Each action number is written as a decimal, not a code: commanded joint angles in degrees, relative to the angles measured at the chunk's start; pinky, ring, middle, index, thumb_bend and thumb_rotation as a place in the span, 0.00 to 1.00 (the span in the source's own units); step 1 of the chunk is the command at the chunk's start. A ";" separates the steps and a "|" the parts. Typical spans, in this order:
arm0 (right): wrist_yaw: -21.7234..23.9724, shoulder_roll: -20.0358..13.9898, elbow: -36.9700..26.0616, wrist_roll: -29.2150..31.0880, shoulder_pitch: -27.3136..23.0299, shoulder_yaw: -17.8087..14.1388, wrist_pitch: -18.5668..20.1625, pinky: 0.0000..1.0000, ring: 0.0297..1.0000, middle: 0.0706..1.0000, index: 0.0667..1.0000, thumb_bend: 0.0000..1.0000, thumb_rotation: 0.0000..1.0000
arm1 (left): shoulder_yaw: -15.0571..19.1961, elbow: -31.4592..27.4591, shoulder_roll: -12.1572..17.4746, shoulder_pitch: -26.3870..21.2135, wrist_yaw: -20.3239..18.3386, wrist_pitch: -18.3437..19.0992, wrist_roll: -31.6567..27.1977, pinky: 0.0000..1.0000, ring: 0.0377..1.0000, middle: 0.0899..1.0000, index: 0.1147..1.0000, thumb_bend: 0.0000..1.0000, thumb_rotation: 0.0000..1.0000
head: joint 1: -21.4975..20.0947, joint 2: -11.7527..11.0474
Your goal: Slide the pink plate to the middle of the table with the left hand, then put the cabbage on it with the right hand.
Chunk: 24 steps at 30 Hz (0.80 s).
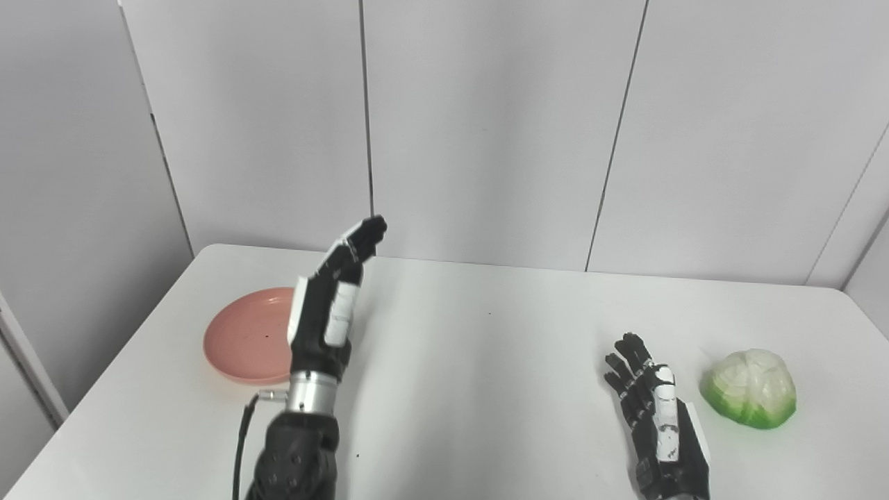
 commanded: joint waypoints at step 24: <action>-0.59 1.58 2.99 0.24 5.38 -0.19 2.24 0.80 0.84 0.84 0.85 0.72 1.00 | 10.62 26.02 18.39 -13.28 -3.98 -6.19 -7.28 0.90 0.87 0.90 0.82 0.96 0.92 | 1.01 -1.08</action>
